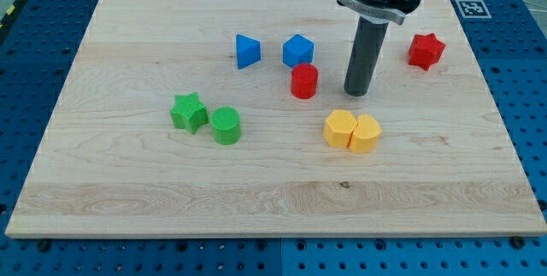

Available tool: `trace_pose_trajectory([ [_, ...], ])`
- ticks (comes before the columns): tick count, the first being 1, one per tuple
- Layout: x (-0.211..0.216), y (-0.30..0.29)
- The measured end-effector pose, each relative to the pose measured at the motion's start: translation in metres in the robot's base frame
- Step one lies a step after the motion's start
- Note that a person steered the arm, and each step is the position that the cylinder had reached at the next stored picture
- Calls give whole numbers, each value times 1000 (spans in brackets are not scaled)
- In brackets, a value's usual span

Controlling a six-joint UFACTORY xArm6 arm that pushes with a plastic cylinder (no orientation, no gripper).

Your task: Move the yellow hexagon to the bottom center

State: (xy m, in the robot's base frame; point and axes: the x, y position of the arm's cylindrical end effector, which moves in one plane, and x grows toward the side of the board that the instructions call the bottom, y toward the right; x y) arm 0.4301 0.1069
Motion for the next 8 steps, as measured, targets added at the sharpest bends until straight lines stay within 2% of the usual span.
trace_pose_trajectory([
  [1, 14, -7],
  [3, 74, -11],
  [6, 63, -10],
  [8, 121, -45],
])
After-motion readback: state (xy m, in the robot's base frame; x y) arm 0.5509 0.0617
